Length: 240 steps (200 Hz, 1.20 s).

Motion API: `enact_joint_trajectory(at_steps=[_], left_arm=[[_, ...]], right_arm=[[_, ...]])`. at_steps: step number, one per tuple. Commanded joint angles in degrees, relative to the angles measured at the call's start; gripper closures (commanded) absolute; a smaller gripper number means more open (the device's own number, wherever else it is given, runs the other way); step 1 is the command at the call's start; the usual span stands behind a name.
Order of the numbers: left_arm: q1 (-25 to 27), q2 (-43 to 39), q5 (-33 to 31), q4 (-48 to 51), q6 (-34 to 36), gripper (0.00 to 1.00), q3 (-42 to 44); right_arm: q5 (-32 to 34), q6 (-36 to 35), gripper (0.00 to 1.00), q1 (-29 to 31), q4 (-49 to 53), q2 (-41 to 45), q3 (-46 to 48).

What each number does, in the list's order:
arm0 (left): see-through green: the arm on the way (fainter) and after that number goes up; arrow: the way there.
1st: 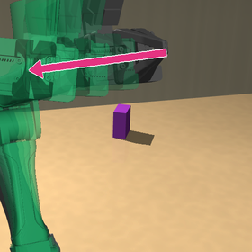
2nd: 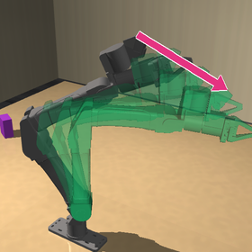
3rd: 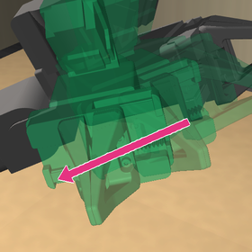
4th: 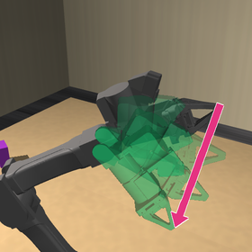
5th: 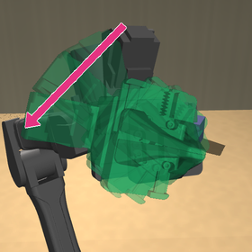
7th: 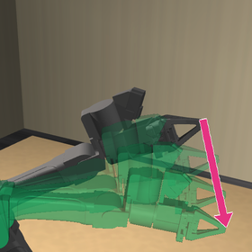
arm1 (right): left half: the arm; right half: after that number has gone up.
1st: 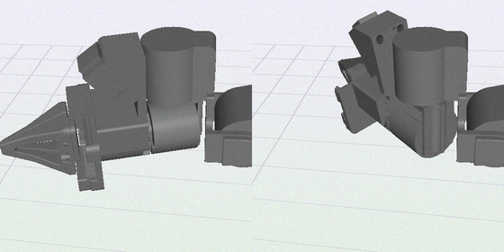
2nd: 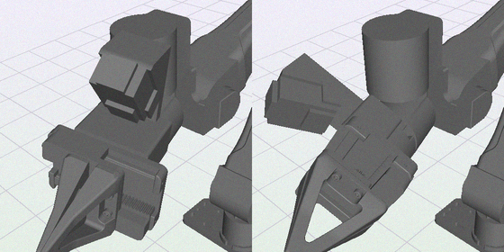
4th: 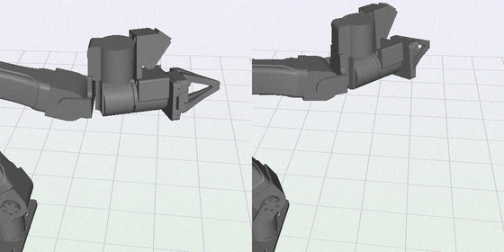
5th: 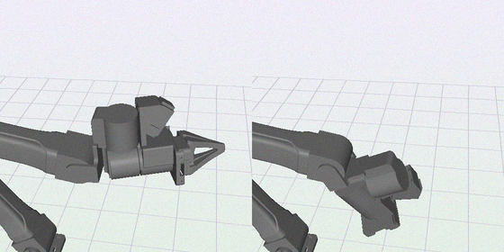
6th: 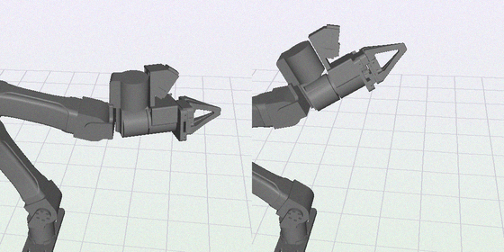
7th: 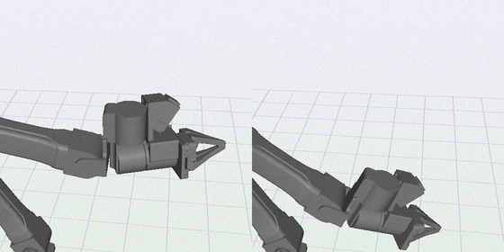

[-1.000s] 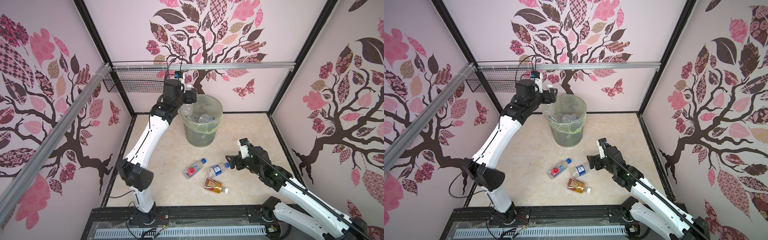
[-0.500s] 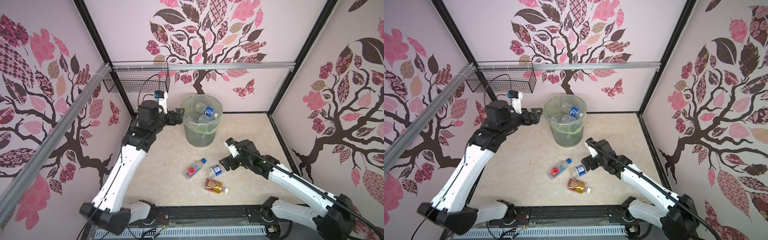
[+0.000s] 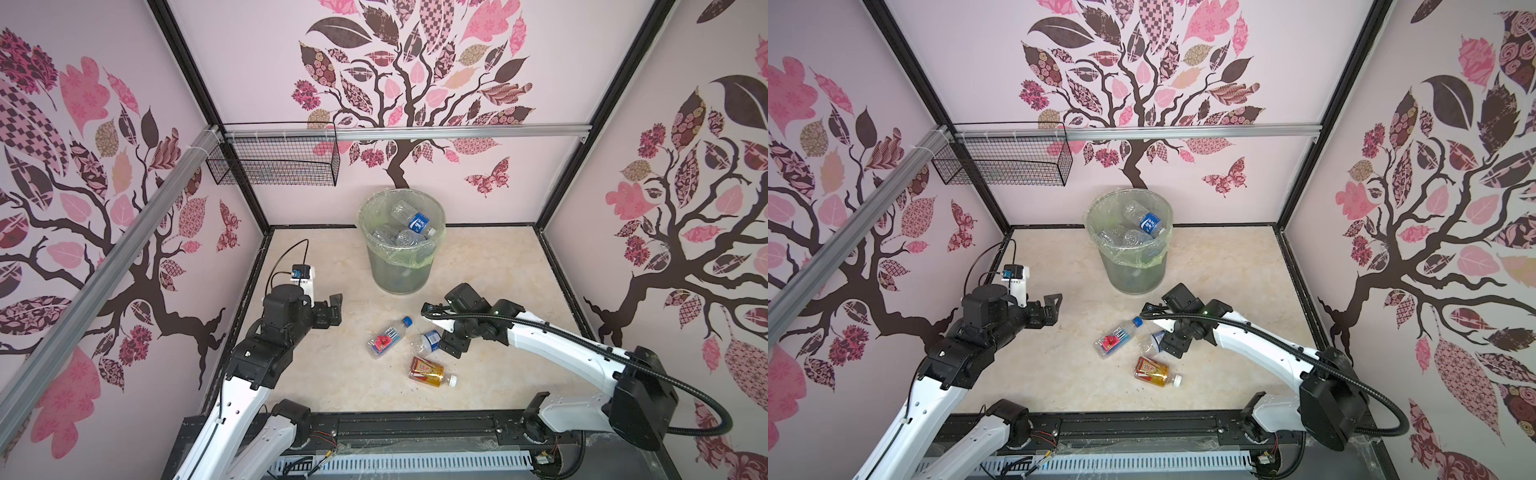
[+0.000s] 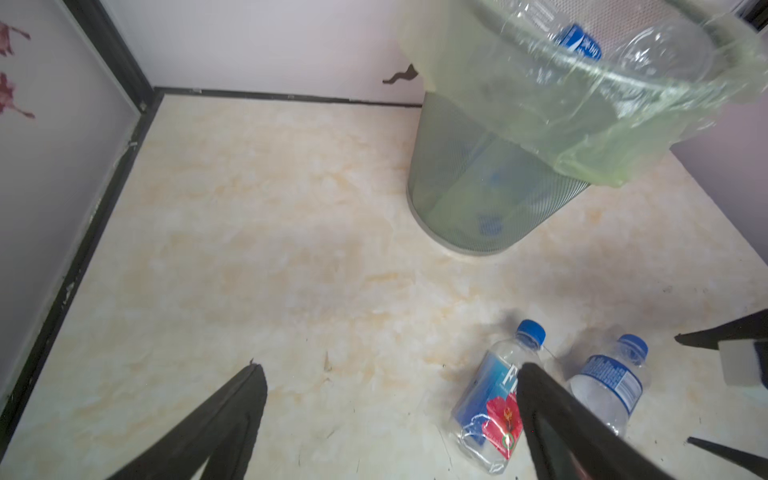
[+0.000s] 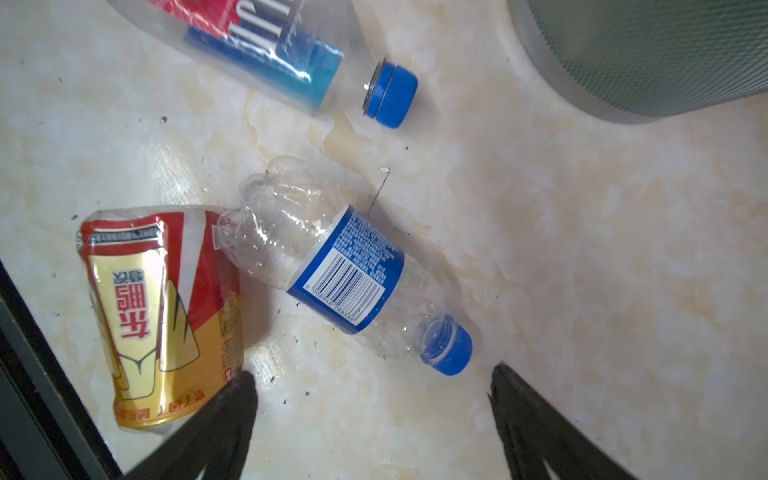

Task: Throw the plastic bottles in the bin
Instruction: 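Draw the left gripper back while the right gripper reaches for the blue-labelled bottle, then grasp the blue-labelled clear bottle with the right gripper and lift it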

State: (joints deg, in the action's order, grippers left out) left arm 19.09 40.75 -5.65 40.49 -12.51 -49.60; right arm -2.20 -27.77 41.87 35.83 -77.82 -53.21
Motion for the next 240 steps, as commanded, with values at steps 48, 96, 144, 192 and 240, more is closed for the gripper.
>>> enact_joint_trajectory(at_steps=[48, 96, 144, 192, 240], left_arm=[[-0.20, -1.84, 1.63, -0.74, -2.60, 0.02, 1.41], [-0.20, -1.21, 2.62, -2.26, -4.32, 0.02, 1.91], [-0.20, -1.17, 1.96, -2.30, -4.27, 0.02, 1.90], [-0.20, -1.38, 1.48, -2.02, -4.23, 0.02, 1.91], [-0.20, -1.38, 1.26, -1.98, -4.19, 0.02, 1.89]], right_arm=[[-0.71, -3.50, 0.10, -0.03, -1.66, -9.75, -2.07], [-1.25, -3.92, 0.08, -0.03, -9.46, -12.37, -1.19], [-2.44, -2.57, 0.09, 0.06, -11.94, -16.41, -2.20], [-3.07, 0.40, 0.17, 0.10, -12.84, -18.13, -2.57], [-2.05, 4.16, 0.30, 0.06, -11.96, -18.60, -3.96]])
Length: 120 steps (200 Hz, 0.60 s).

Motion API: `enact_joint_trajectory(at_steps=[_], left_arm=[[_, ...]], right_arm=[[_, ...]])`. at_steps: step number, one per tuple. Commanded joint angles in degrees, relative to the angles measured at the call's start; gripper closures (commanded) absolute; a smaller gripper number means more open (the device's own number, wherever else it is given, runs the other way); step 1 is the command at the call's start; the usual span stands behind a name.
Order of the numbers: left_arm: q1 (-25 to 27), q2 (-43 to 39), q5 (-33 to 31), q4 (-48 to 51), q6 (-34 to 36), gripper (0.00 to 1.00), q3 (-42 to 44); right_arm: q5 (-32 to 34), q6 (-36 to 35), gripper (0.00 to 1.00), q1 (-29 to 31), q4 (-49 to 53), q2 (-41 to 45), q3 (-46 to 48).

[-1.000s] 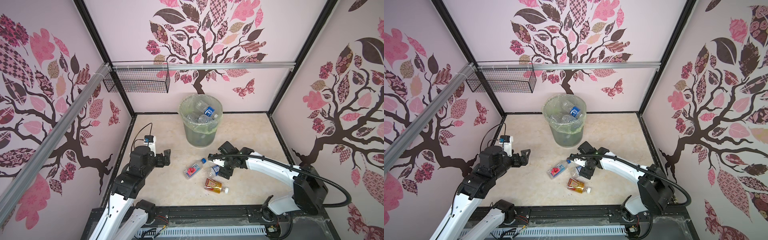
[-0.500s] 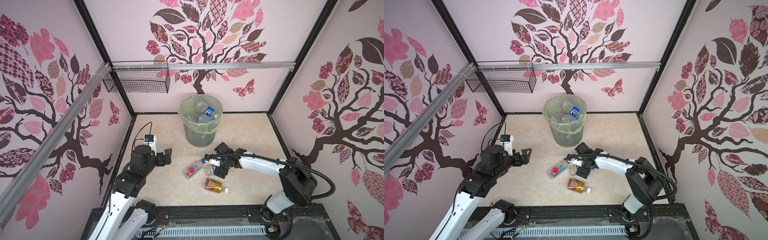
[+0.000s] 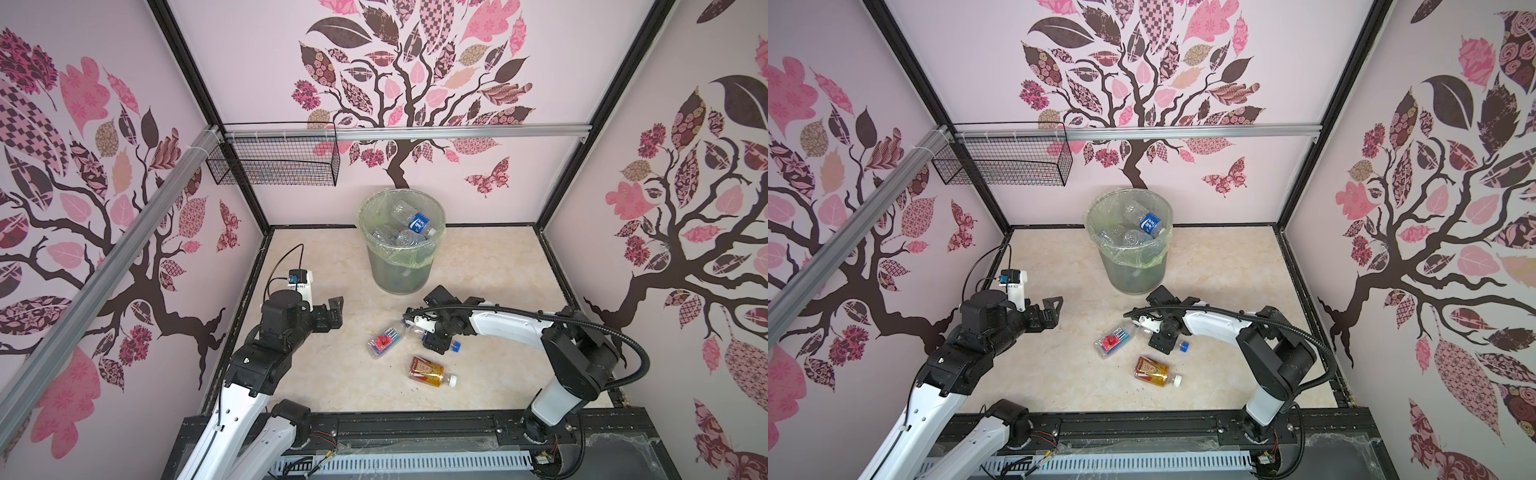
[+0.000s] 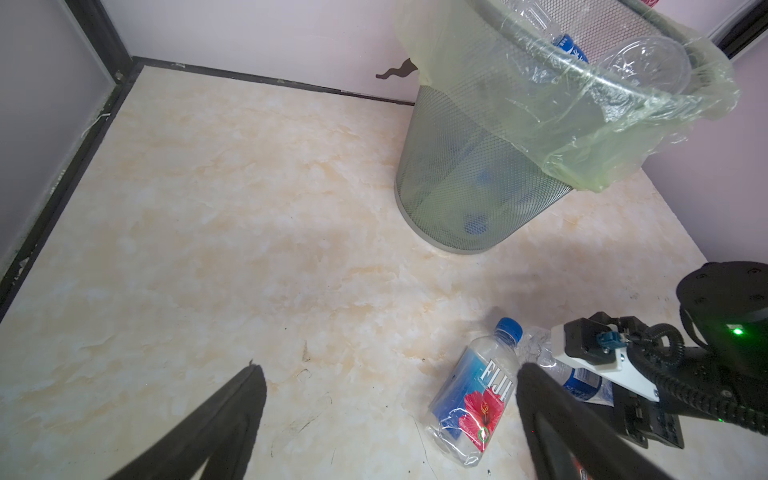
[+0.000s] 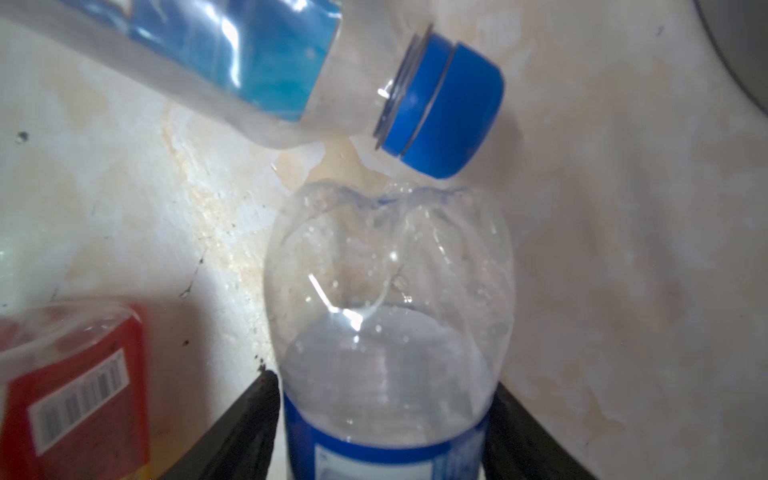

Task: Throw the plastic bottles in the bin
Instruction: 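Grasp the blue-labelled clear bottle with the right gripper and lift it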

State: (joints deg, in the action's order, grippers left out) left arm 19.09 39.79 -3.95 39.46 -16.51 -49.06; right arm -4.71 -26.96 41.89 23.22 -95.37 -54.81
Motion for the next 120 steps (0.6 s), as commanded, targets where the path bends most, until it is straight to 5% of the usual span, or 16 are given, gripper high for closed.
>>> enact_joint_trajectory(at_steps=[1, 54, 120], left_arm=[[-0.20, -0.42, -0.45, -0.96, -0.23, 0.02, 1.38], [-0.20, -0.83, -1.05, -0.22, 0.38, 0.02, 1.33], [-0.20, -1.33, -2.82, 1.16, 2.32, 0.02, 1.29]], right_arm=[[0.61, 3.60, 0.30, 0.04, 0.62, -1.04, -2.39], [2.86, 11.05, 0.44, 0.04, 0.96, 1.08, -3.81], [2.61, 16.23, 0.51, 0.06, -1.78, 14.10, -1.60]])
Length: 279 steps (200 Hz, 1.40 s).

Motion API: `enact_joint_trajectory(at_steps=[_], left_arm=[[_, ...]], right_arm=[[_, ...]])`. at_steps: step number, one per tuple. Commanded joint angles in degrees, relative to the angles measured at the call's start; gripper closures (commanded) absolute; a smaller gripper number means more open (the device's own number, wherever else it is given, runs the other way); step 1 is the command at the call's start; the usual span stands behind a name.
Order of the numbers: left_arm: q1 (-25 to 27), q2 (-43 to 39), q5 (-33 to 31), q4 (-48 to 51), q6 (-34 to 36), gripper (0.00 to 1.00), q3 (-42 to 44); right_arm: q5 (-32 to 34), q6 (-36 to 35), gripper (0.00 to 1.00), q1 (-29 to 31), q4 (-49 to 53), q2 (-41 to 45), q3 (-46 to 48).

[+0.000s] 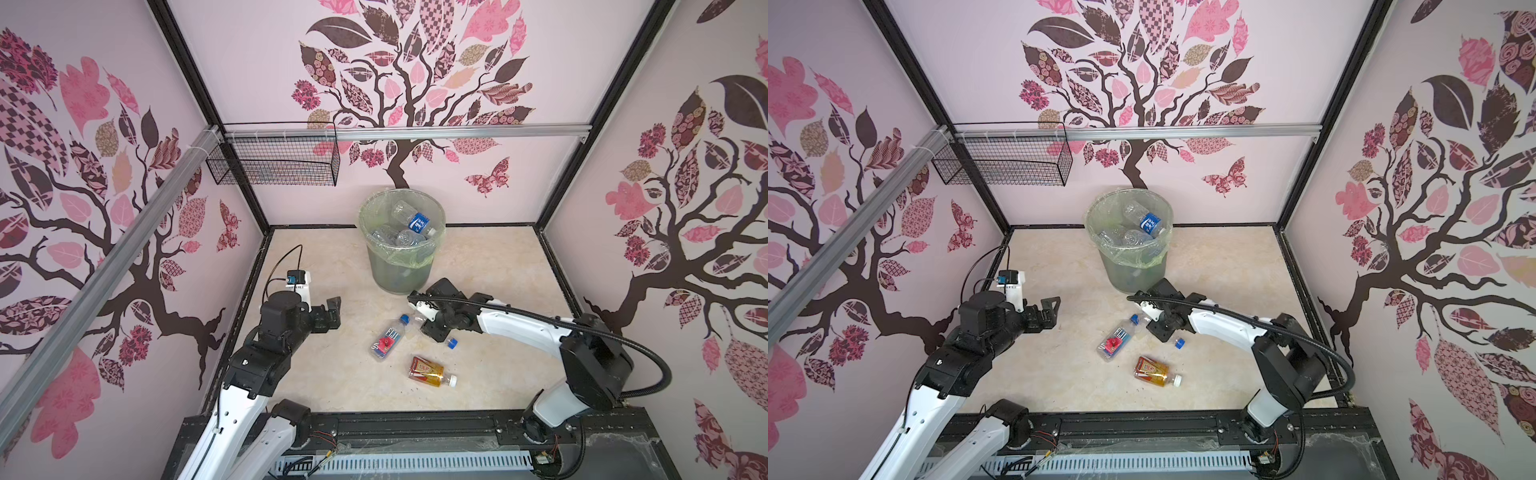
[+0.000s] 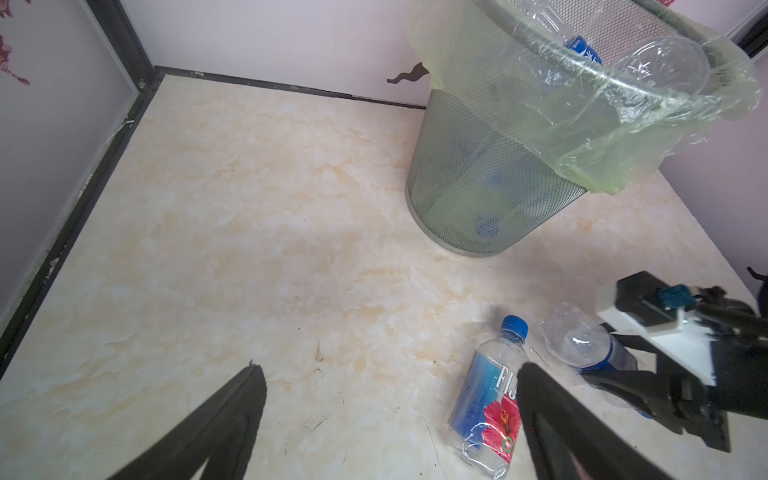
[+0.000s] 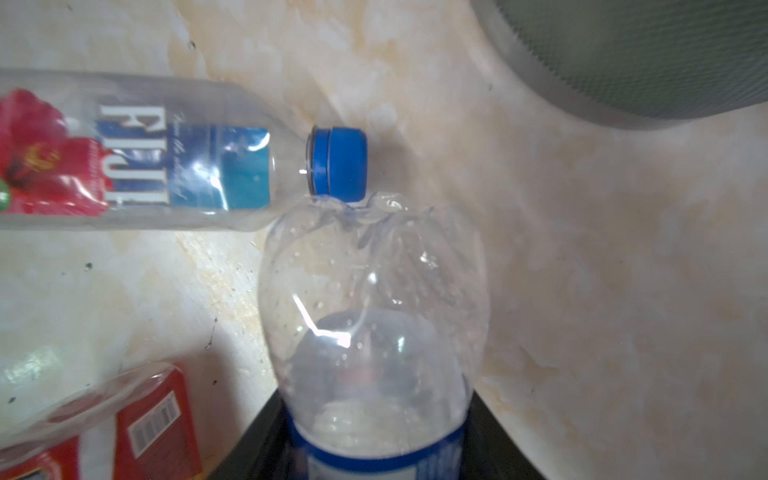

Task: Throw the plastic bottles in the bin
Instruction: 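Grasp the blue-labelled clear bottle with the right gripper and lift it, then move the blue-labelled bottle over the bin and open the right gripper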

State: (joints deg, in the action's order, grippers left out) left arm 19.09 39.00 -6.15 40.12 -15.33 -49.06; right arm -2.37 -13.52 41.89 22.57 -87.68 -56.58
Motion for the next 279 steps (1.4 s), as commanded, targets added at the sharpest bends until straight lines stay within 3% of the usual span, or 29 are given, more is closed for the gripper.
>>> enact_joint_trajectory(at_steps=[1, 93, 111, 152, 173, 216, 233, 254, 265, 279], left_arm=[[-0.20, -0.57, -0.61, 0.49, 1.16, 0.02, 1.31], [-0.20, -1.30, 1.48, -0.48, 1.51, 0.02, 1.47], [-0.20, -1.56, 1.73, -0.66, 1.36, 0.02, 1.60], [-0.20, -1.65, 1.93, -0.85, 0.77, 0.02, 1.54], [-0.20, -1.87, 2.28, -0.95, 0.40, 0.02, 1.57], [-0.20, -3.61, 3.59, 0.07, -0.25, 0.02, 1.29], [-0.20, -4.11, 5.45, 0.93, 0.67, 0.02, 0.53], [-0.20, -3.86, 8.22, 2.39, 1.83, 0.02, -1.01], [-0.20, -3.23, 11.29, 3.39, 2.66, 0.02, -2.16], [-0.20, -1.85, 17.30, 5.17, 4.23, 0.02, -3.55]], right_arm=[[0.22, 2.79, 0.51, 0.00, -1.12, 6.66, 0.16], [-6.69, 7.12, 0.55, 0.04, -10.92, 34.78, 3.93], [-4.34, 8.11, 0.55, 0.04, -12.23, 38.06, 4.38], [8.78, 9.03, 0.55, 0.04, -16.22, 40.68, 4.34], [11.08, 7.64, 0.53, -0.86, -19.17, 36.77, -0.37], [3.53, 8.09, 0.51, -9.78, -24.62, 14.65, -20.81], [3.55, 5.20, 0.44, -10.46, -17.16, 1.31, -37.85], [2.37, 4.01, 0.25, -10.73, -7.02, -12.11, -55.13], [2.67, 4.60, 0.20, -10.78, -5.46, -14.50, -57.88], [2.71, 5.20, 0.15, -10.78, -8.23, -12.16, -53.67]])
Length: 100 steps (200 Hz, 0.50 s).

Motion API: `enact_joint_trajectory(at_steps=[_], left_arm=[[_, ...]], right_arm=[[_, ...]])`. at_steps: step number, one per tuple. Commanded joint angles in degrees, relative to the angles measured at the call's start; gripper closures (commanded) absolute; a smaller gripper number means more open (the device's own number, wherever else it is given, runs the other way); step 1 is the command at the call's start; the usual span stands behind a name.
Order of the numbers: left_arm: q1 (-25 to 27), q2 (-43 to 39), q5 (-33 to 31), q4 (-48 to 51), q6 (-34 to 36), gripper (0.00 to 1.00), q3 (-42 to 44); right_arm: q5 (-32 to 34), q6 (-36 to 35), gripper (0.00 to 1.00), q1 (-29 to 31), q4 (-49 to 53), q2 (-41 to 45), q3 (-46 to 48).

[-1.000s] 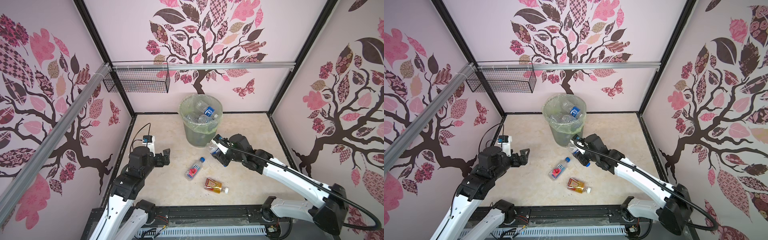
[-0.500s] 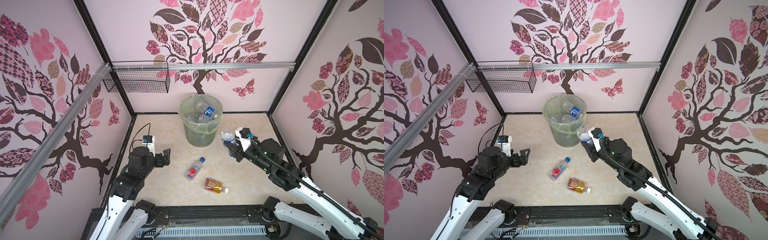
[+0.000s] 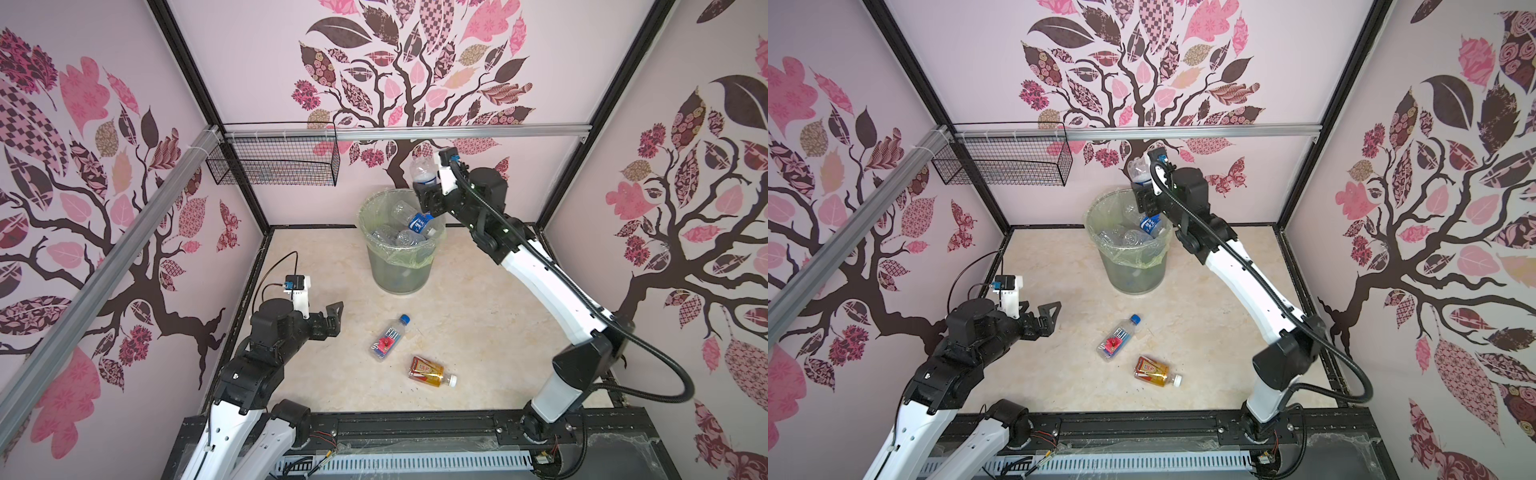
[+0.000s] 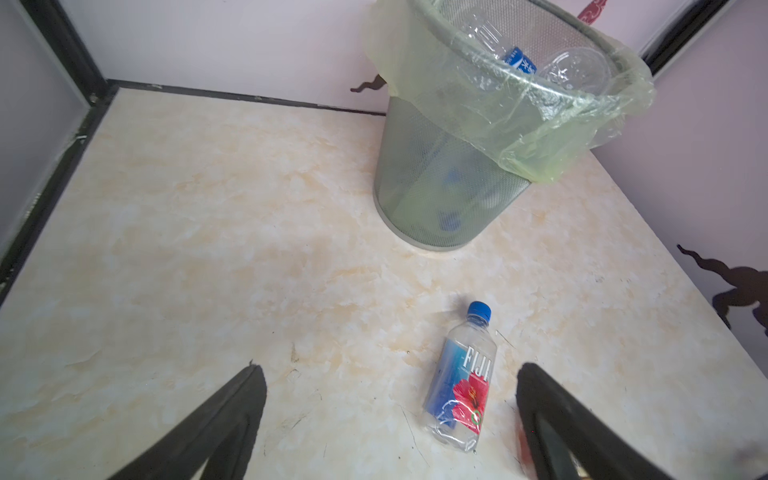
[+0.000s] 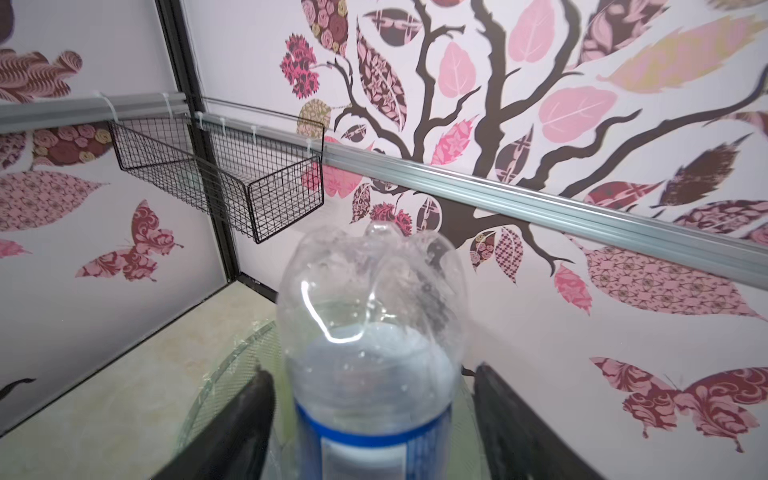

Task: Throw the plastic bottles in the bin
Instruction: 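Move the blue-labelled bottle over the bin and open the right gripper, then draw the right gripper back while the left gripper reaches for the Fiji bottle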

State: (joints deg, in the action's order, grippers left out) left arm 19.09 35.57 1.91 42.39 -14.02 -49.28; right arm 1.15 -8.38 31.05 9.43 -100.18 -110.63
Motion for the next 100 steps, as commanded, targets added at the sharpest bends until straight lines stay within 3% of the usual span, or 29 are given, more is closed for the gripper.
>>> enact_joint_trajectory(at_steps=[1, 33, 100], left_arm=[[-0.20, 1.68, 9.59, 3.06, 3.02, 0.02, -3.48], [-0.20, 4.20, 13.08, 3.13, 3.57, 0.02, -4.34], [0.71, 11.62, 18.04, -3.34, 0.56, 0.08, -1.48]], right_arm=[[-0.76, 0.14, 0.15, 0.07, 4.60, 0.60, 0.84], [0.10, 2.20, 0.08, 0.07, -4.23, 14.09, 16.89], [6.73, 4.64, 0.02, 0.07, -5.46, 41.18, 42.62]])
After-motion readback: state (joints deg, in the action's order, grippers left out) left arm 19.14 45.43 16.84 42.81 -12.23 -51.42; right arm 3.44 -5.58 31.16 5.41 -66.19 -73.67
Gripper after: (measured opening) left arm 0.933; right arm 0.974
